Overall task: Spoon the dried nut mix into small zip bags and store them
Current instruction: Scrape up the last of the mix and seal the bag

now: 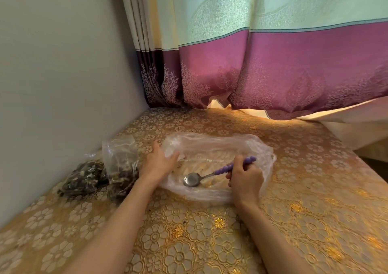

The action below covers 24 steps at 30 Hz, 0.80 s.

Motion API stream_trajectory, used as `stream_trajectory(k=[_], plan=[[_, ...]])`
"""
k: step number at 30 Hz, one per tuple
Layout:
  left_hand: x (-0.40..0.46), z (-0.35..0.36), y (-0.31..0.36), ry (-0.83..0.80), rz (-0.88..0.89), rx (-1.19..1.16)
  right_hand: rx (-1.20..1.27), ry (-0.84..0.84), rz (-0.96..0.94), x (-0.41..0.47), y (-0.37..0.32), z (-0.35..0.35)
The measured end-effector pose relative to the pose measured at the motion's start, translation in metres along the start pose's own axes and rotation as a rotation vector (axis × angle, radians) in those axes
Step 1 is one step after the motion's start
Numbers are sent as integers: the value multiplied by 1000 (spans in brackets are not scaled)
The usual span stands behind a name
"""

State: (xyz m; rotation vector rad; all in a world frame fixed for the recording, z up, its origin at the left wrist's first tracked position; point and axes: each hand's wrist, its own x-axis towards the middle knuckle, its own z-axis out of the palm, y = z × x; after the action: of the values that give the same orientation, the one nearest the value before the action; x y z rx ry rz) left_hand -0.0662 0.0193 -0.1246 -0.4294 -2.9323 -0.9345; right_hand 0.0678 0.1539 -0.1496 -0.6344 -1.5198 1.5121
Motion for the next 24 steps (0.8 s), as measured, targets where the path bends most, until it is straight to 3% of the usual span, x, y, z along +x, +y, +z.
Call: stream_trajectory(k=[5,11,16,20,24], plan=[[3,-9,12,134,186,-26,76,12,-32,5,-1,3],[6,-26,38,221,385,40,-18,-71,-96,5,0,5],[5,-30,66,259,519,8,20,-111,-37,2,-1,3],[3,-24,71,245,542,53,14,-100,-42,3,-2,2],[3,-25,66,244,522,9,-17,-45,-170,5,-3,3]])
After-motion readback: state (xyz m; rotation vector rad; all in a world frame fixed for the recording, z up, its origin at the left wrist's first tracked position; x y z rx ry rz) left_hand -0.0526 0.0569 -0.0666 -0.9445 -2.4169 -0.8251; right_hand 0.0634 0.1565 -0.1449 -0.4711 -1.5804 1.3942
